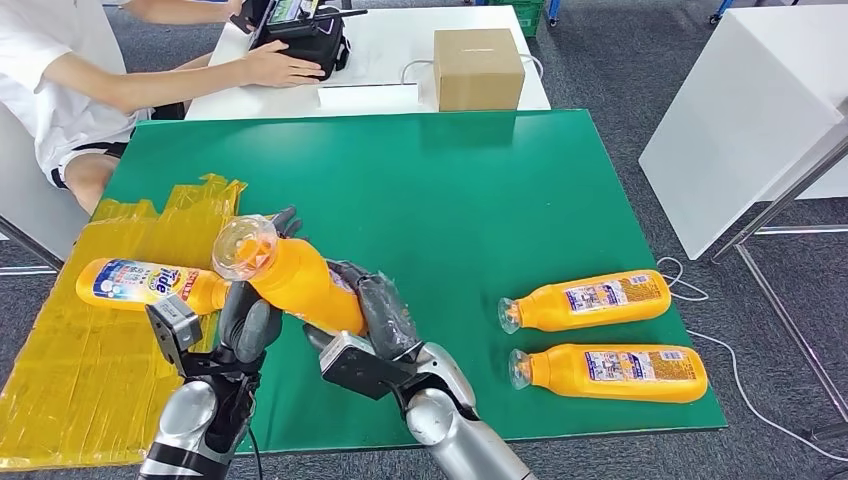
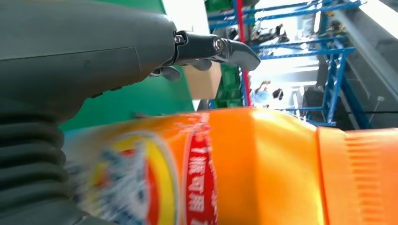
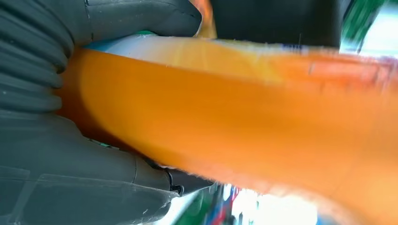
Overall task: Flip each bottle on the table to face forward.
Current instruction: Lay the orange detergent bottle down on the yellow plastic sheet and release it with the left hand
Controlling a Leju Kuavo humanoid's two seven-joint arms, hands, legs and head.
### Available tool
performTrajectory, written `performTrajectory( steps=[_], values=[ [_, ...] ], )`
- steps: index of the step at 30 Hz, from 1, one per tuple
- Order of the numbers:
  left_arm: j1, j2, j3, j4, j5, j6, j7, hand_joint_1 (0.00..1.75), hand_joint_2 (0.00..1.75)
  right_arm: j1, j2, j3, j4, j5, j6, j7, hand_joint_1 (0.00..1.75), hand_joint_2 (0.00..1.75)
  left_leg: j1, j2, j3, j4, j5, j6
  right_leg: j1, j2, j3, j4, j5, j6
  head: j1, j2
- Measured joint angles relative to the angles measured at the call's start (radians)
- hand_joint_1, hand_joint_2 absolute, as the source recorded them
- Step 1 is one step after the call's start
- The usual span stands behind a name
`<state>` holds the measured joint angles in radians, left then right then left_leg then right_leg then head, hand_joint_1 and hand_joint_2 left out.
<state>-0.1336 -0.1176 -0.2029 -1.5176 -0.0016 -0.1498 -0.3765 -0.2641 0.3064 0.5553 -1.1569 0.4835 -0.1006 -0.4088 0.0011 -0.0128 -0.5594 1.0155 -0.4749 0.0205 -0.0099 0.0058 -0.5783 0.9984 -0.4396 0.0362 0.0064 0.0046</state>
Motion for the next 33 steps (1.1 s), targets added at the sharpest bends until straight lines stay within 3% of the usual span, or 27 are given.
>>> performTrajectory(
  steps=[4, 14, 15, 18, 19, 23, 33],
  values=[
    [-0.007, 0.0, 0.001, 0.006, -0.05, 0.054, -0.018, 0.0, 1.75, -0.012, -0.012, 0.021, 0.004, -0.042, 0.062, 0.015, 1.75, 1.75, 0.0, 0.0, 0.0, 0.0, 0.0, 0.0, 0.0, 0.0, 0.0, 0.0, 0.0, 0.0, 0.0, 0.0],
    [-0.008, 0.0, 0.002, 0.003, -0.117, 0.126, -0.038, 0.02, 1.75, -0.048, -0.02, 0.039, 0.039, -0.047, 0.078, 0.035, 1.75, 1.75, 0.0, 0.0, 0.0, 0.0, 0.0, 0.0, 0.0, 0.0, 0.0, 0.0, 0.0, 0.0, 0.0, 0.0],
    [-0.008, 0.0, 0.002, 0.002, -0.118, 0.128, -0.038, 0.23, 1.75, -0.052, -0.02, 0.04, 0.042, -0.046, 0.079, 0.036, 1.75, 1.75, 0.0, 0.0, 0.0, 0.0, 0.0, 0.0, 0.0, 0.0, 0.0, 0.0, 0.0, 0.0, 0.0, 0.0],
    [-0.007, -0.001, 0.002, 0.002, -0.12, 0.131, -0.038, 1.47, 1.75, -0.06, -0.02, 0.042, 0.051, -0.045, 0.08, 0.039, 1.75, 1.75, 0.0, 0.0, 0.0, 0.0, 0.0, 0.0, 0.0, 0.0, 0.0, 0.0, 0.0, 0.0, 0.0, 0.0],
    [-0.007, -0.001, 0.002, 0.002, -0.12, 0.131, -0.038, 1.63, 1.75, -0.062, -0.02, 0.043, 0.054, -0.045, 0.08, 0.039, 1.75, 1.75, 0.0, 0.0, 0.0, 0.0, 0.0, 0.0, 0.0, 0.0, 0.0, 0.0, 0.0, 0.0, 0.0, 0.0],
    [-0.007, -0.001, 0.001, 0.002, -0.12, 0.115, -0.039, 0.12, 1.75, -0.068, -0.02, 0.043, 0.064, -0.045, 0.081, 0.04, 1.75, 1.75, 0.0, 0.0, 0.0, 0.0, 0.0, 0.0, 0.0, 0.0, 0.0, 0.0, 0.0, 0.0, 0.0, 0.0],
    [-0.007, 0.003, 0.0, 0.012, -0.094, 0.043, -0.035, 0.0, 1.75, -0.069, -0.02, 0.049, 0.078, -0.042, 0.082, 0.039, 1.75, 1.75, 0.0, 0.0, 0.0, 0.0, 0.0, 0.0, 0.0, 0.0, 0.0, 0.0, 0.0, 0.0, 0.0, 0.0]
  ],
)
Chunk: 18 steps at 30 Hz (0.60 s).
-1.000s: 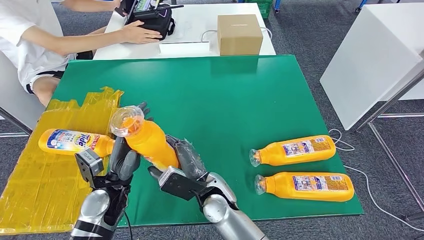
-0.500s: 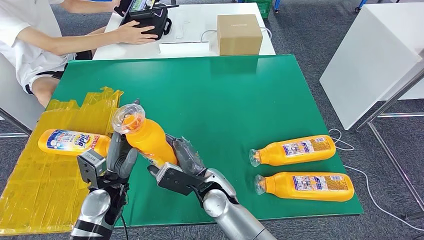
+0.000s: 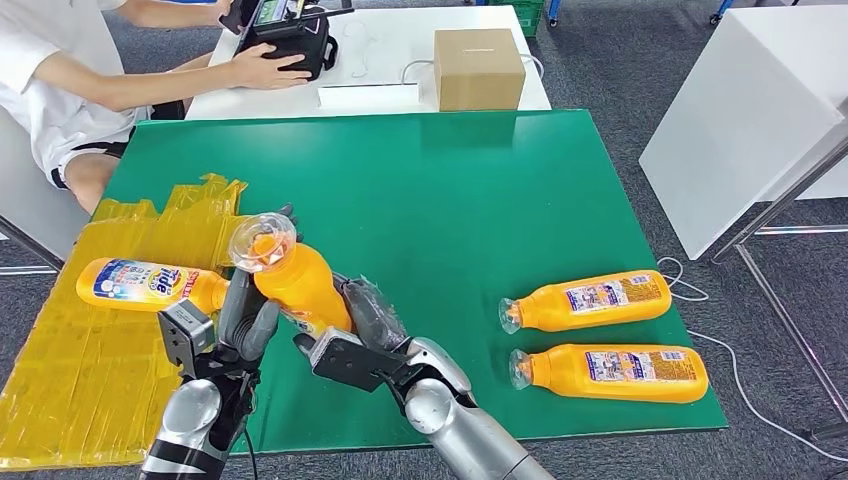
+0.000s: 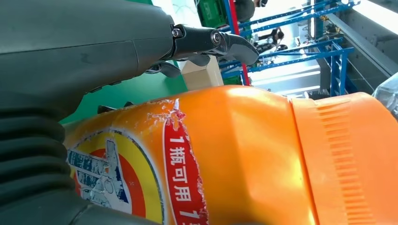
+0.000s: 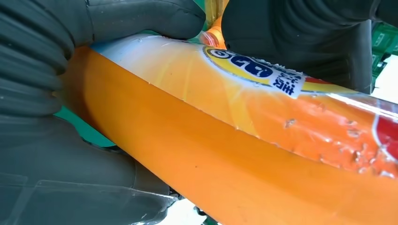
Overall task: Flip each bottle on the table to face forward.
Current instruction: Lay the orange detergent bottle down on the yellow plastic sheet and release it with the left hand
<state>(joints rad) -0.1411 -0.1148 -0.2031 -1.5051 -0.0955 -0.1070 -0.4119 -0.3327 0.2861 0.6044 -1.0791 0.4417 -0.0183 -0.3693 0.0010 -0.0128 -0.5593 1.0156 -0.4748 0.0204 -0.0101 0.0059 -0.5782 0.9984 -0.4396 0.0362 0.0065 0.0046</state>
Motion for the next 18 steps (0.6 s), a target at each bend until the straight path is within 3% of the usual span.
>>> performTrajectory(
  steps=[9, 18],
  values=[
    [-0.002, 0.024, -0.011, 0.022, 0.041, -0.138, 0.0, 0.0, 1.75, 0.002, -0.001, 0.006, 0.01, 0.011, 0.0, -0.004, 1.75, 1.75, 0.0, 0.0, 0.0, 0.0, 0.0, 0.0, 0.0, 0.0, 0.0, 0.0, 0.0, 0.0, 0.0, 0.0],
    [0.0, 0.048, -0.029, 0.025, 0.033, -0.159, -0.009, 0.0, 1.75, 0.008, -0.005, 0.006, 0.016, 0.016, 0.0, -0.012, 1.75, 1.75, 0.0, 0.0, 0.0, 0.0, 0.0, 0.0, 0.0, 0.0, 0.0, 0.0, 0.0, 0.0, 0.0, 0.0]
  ],
)
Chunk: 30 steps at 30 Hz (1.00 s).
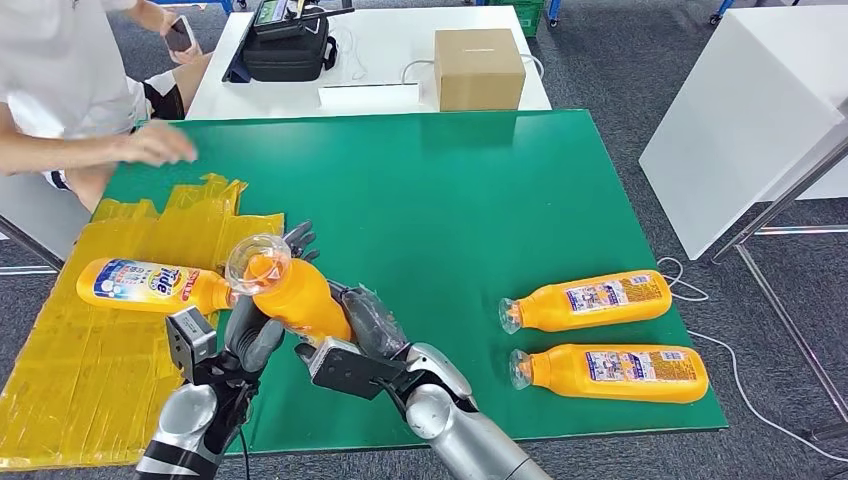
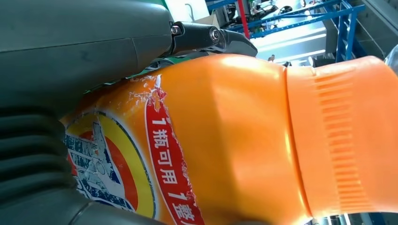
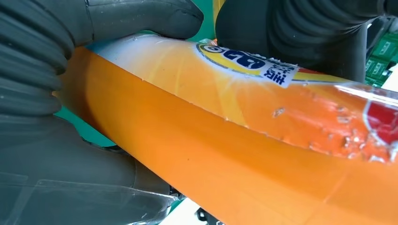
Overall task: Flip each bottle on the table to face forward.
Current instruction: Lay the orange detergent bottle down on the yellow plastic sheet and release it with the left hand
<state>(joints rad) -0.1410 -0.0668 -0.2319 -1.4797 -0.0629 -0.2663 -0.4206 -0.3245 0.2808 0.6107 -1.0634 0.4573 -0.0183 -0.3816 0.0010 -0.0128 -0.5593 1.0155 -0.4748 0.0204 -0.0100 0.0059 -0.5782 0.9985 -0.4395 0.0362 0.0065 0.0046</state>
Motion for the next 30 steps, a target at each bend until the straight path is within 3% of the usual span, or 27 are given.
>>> performTrajectory(
  steps=[30],
  values=[
    [0.057, 0.001, 0.0, -0.066, -0.106, 0.117, -0.029, 0.0, 1.75, 0.016, -0.002, -0.028, -0.005, 0.002, -0.018, 0.003, 1.75, 1.75, 0.0, 0.0, 0.0, 0.0, 0.0, 0.0, 0.0, 0.0, 0.0, 0.0, 0.0, 0.0, 0.0, 0.0]
  ],
)
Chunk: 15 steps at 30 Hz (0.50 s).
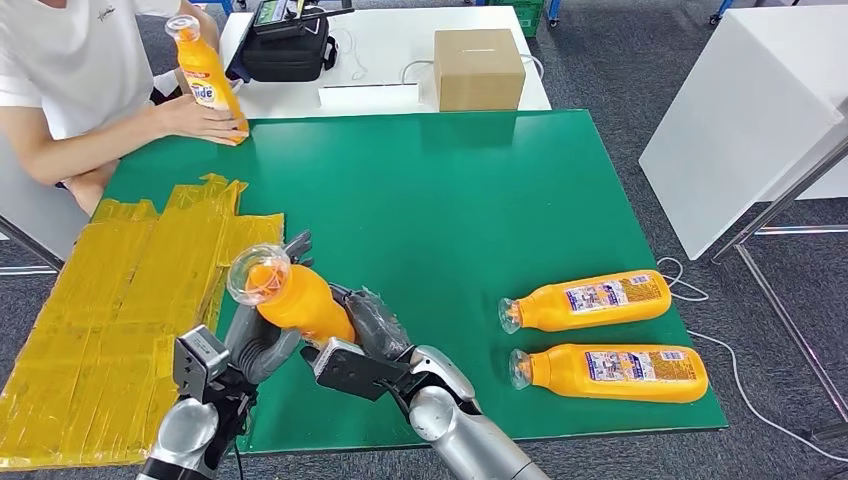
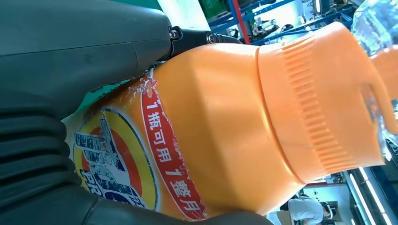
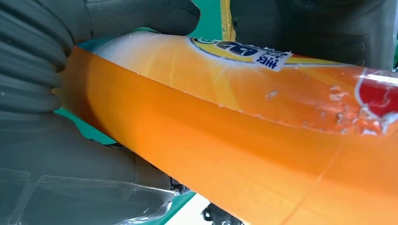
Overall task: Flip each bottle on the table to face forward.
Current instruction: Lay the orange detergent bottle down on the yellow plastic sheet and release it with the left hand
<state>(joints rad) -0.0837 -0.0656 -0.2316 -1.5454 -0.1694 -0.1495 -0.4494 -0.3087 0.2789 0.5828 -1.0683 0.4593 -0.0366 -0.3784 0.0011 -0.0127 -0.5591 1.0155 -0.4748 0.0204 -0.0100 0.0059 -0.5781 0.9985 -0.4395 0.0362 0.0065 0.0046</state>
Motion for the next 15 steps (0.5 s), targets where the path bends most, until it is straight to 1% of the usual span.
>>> performTrajectory(
  steps=[7, 12, 13, 14, 15],
  values=[
    [0.005, 0.0, 0.0, -0.005, -0.002, 0.002, 0.0, 0.0, 1.75, 0.0, 0.0, -0.001, -0.001, 0.0, 0.0, 0.0, 1.75, 1.75, 0.0, 0.0, 0.0, 0.0, 0.0, 0.0, 0.0, 0.0, 0.0, 0.0, 0.0, 0.0, 0.0, 0.0],
    [0.007, -0.002, 0.0, -0.006, -0.041, 0.028, -0.006, 0.0, 1.75, 0.0, 0.0, -0.003, -0.001, 0.0, 0.0, 0.001, 1.75, 1.75, 0.0, 0.0, 0.0, 0.0, 0.0, 0.0, 0.0, 0.0, 0.0, 0.0, 0.0, 0.0, 0.0, 0.0],
    [0.007, -0.003, 0.0, -0.007, -0.05, 0.034, -0.006, 0.07, 1.75, 0.0, 0.0, -0.003, -0.001, 0.0, 0.0, 0.001, 1.75, 1.75, 0.0, 0.0, 0.0, 0.0, 0.0, 0.0, 0.0, 0.0, 0.0, 0.0, 0.0, 0.0, 0.0, 0.0],
    [0.008, -0.004, 0.0, -0.008, -0.057, 0.038, -0.007, 0.47, 1.75, 0.0, 0.0, -0.003, -0.001, 0.0, 0.0, 0.002, 1.75, 1.75, 0.0, 0.0, 0.0, 0.0, 0.0, 0.0, 0.0, 0.0, 0.0, 0.0, 0.0, 0.0, 0.0, 0.0],
    [0.008, -0.004, 0.0, -0.009, -0.064, 0.041, -0.008, 0.9, 1.75, 0.0, 0.0, -0.004, -0.001, 0.0, 0.0, 0.002, 1.75, 1.75, 0.0, 0.0, 0.0, 0.0, 0.0, 0.0, 0.0, 0.0, 0.0, 0.0, 0.0, 0.0, 0.0, 0.0]
  ],
)
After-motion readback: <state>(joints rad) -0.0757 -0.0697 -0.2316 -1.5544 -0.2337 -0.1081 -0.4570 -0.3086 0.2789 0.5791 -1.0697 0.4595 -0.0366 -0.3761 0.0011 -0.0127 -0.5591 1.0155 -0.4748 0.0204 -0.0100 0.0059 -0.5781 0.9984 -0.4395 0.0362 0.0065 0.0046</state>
